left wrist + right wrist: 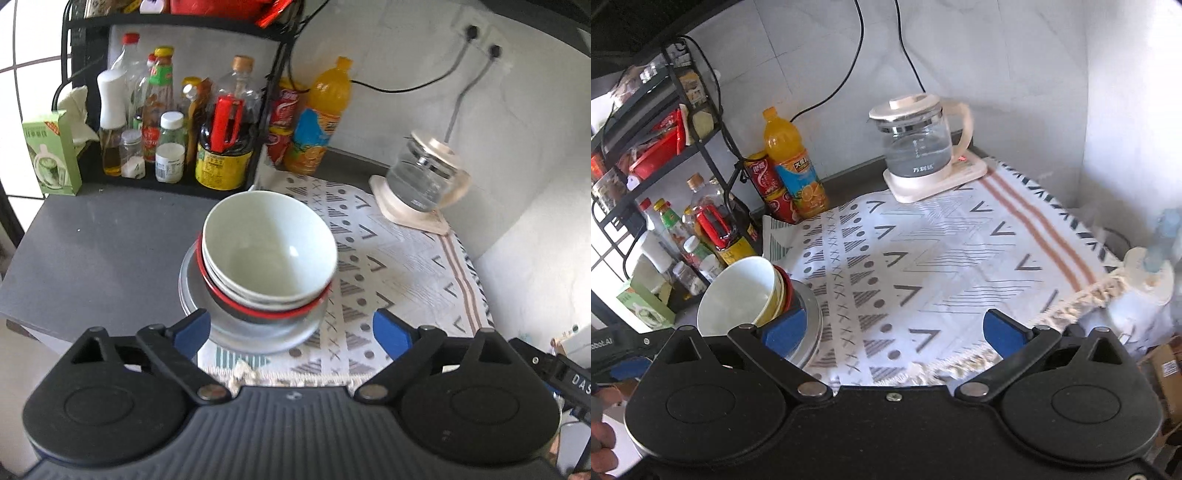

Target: Organize plates and bowls

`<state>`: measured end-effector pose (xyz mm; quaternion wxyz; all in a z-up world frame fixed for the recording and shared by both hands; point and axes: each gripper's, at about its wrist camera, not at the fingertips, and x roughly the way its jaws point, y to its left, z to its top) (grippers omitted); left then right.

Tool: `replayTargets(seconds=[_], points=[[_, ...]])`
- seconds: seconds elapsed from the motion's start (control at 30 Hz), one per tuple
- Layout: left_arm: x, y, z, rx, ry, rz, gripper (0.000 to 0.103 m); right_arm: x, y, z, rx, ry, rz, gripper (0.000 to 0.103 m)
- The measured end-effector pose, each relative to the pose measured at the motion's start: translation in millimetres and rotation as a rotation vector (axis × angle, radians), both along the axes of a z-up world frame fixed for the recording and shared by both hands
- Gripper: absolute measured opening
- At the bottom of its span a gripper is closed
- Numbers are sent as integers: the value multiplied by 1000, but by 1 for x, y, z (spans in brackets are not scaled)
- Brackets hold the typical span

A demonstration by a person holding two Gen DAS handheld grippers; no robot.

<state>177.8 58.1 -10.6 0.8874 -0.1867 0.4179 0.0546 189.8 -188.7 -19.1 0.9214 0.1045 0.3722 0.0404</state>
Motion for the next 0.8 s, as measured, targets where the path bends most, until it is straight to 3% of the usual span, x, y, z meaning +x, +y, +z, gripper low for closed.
replayTargets(seconds=[0.33, 0.8], points=[[-64, -28, 20, 82, -82, -72, 101, -67, -4, 17, -69, -71, -1, 103], [-135, -33, 19, 141, -141, -124, 101, -138, -8, 21, -133, -134, -35, 103]])
